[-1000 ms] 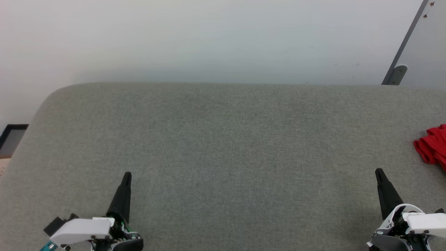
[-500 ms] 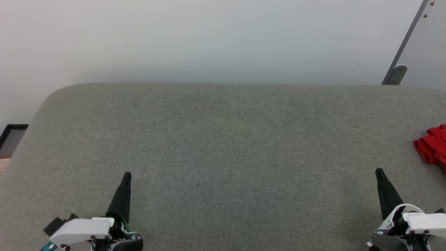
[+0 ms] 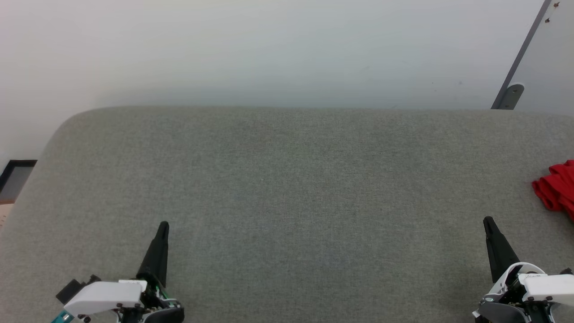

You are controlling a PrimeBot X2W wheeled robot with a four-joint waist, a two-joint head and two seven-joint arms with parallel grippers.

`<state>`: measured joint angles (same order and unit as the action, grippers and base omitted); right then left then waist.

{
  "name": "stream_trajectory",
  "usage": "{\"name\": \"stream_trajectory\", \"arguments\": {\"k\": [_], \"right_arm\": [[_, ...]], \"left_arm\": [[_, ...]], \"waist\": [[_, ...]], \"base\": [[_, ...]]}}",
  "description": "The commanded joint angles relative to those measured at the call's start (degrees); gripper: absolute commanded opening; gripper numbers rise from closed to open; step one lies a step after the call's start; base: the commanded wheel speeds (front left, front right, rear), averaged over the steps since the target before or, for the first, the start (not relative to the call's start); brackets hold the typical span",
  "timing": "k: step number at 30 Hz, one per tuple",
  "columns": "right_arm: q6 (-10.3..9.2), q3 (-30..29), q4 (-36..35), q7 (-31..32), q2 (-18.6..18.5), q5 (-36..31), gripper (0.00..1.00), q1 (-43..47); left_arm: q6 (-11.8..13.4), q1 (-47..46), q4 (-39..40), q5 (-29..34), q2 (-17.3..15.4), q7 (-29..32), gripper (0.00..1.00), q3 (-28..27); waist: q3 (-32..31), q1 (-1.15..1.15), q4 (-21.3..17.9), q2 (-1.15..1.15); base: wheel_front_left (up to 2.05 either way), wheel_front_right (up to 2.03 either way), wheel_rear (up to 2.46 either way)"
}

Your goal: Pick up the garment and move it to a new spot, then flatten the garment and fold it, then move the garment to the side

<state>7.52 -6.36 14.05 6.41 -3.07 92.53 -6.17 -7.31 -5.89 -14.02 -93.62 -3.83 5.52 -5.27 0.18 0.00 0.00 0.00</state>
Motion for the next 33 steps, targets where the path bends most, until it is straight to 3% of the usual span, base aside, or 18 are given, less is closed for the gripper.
{"name": "stream_trajectory", "arguments": {"k": [1,33], "right_arm": [[-0.06,-0.1,0.0,0.2,0.2,0.0,0.00,-0.2],[-0.07,-0.2,0.0,0.2,0.3,-0.1,0.00,-0.2]], "left_arm": [[-0.3,-0.5,-0.1,0.3,0.1,0.2,0.00,-0.1],[-0.3,-0.6,-0.1,0.7,0.4,0.4,0.00,-0.6]], "waist": [[0.0,0.00,0.0,0.00],[0.0,0.00,0.0,0.00]], "base": [[0.00,0.00,0.00],[0.00,0.00,0.00]]}}
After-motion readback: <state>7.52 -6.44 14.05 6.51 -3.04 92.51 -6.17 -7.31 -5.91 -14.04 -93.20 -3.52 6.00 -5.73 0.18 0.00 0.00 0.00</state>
